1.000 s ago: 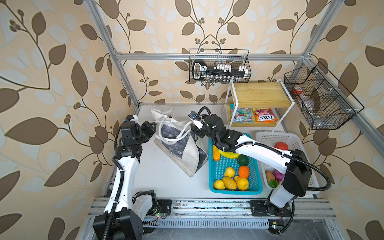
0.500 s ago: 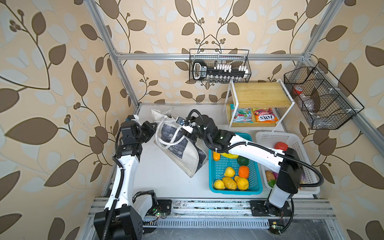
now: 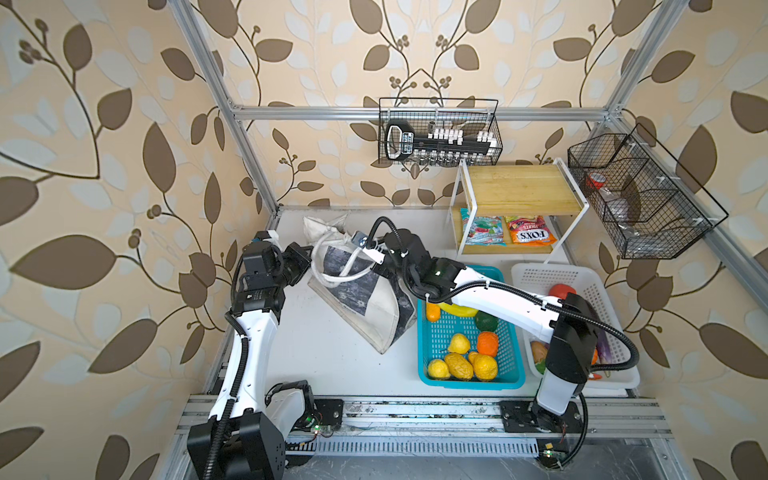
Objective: Place the food into the grocery bag and tie it
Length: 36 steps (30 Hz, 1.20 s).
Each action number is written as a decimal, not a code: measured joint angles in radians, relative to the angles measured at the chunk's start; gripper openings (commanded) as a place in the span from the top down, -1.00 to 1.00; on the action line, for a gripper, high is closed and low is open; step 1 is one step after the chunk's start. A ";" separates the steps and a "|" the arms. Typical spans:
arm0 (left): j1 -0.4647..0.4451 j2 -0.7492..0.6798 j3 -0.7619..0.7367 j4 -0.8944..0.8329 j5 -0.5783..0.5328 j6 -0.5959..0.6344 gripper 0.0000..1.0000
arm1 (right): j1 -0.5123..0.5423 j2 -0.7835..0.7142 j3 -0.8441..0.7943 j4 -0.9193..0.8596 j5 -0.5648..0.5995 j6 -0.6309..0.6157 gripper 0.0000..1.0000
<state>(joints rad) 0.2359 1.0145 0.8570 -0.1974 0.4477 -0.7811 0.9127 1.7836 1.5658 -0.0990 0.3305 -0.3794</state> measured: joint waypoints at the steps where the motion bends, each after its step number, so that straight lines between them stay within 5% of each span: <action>1: 0.000 -0.003 0.000 -0.003 -0.012 -0.008 1.00 | -0.023 -0.024 -0.016 0.001 0.005 0.054 1.00; 8: -0.021 -0.051 0.000 -0.021 -0.037 -0.064 1.00 | -0.178 -0.151 -0.169 0.006 -0.060 0.513 1.00; 12: -0.027 -0.068 0.012 -0.047 -0.035 -0.072 1.00 | -0.220 -0.151 -0.179 -0.023 -0.114 0.660 1.00; 27: -0.018 -0.040 -0.063 0.048 0.035 -0.113 1.00 | -0.251 -0.129 -0.163 -0.090 -0.194 0.777 1.00; 33: -0.011 -0.040 -0.082 0.074 0.039 -0.113 0.95 | -0.252 -0.101 -0.162 -0.083 -0.219 0.787 0.77; 36: -0.003 -0.040 -0.082 0.091 0.047 -0.119 0.64 | -0.252 -0.101 -0.157 -0.089 -0.226 0.771 0.54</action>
<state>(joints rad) 0.2325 0.9745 0.7753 -0.1066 0.4946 -0.9001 0.6609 1.6821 1.4090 -0.1875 0.1047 0.3916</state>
